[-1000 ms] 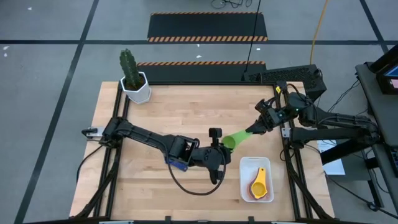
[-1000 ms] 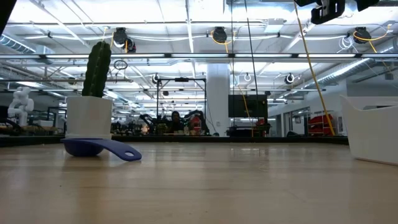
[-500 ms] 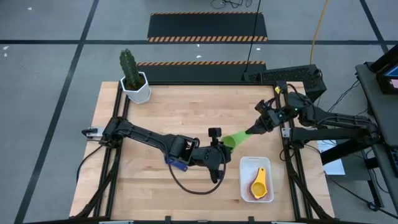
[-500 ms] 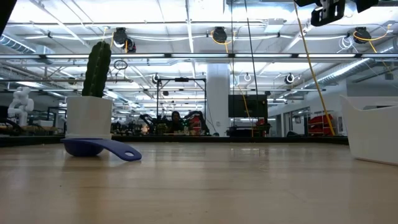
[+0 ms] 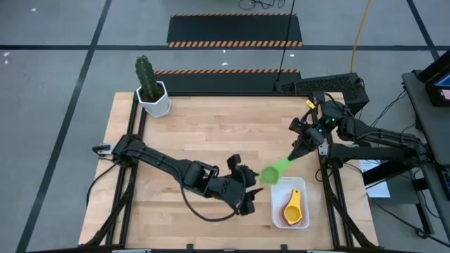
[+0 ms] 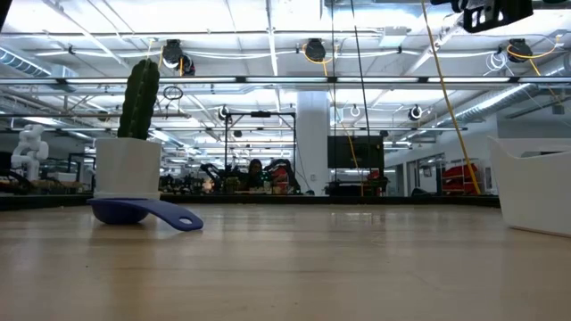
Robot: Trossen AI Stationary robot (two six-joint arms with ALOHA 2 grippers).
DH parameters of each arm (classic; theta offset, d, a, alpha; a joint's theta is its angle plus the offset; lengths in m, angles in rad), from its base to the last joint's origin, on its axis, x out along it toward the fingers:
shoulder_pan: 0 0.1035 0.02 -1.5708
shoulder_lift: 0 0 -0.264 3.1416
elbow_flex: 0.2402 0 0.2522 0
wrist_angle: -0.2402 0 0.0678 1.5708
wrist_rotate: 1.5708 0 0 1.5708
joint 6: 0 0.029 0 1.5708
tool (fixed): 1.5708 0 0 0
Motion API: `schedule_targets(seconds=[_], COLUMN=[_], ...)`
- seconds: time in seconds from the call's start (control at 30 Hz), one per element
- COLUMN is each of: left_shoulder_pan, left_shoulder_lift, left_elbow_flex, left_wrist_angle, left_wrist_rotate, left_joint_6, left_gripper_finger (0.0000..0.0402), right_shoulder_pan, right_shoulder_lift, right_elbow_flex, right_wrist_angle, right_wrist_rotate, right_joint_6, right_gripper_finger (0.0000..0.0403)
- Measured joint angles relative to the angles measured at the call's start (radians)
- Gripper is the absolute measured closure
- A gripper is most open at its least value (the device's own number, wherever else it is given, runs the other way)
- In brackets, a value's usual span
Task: Nest measuring cups in basket
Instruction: Stack the green measuring cup on top of the yellow measuring cup into the white bin
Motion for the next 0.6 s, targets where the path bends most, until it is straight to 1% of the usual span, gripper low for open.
schedule_targets(seconds=[0.07,0.27,0.43,0.6], left_shoulder_pan=[-0.011,-0.034,-0.036,-0.035], left_shoulder_lift=[-0.004,-0.004,-0.004,-0.004], left_elbow_flex=[0.0,0.0,0.0,0.0], left_wrist_angle=[-0.003,-0.051,-0.086,-0.088], left_wrist_rotate=[0.004,0.007,0.017,0.018], left_joint_6=[-0.082,-0.307,-0.439,-0.465], left_gripper_finger=[0.0178,0.0197,0.0222,0.0246], right_shoulder_pan=[-0.012,-0.006,0.036,0.106], right_shoulder_lift=[-0.001,0.0,-0.007,-0.009], right_elbow_flex=[0.0,0.0,0.0,0.0], right_wrist_angle=[0.0,-0.041,-0.22,-0.403], right_wrist_rotate=[-0.063,-0.095,-0.1,-0.104], right_joint_6=[-0.012,-0.101,-0.248,-0.393], right_gripper_finger=[0.0402,0.0402,0.0403,0.0403])
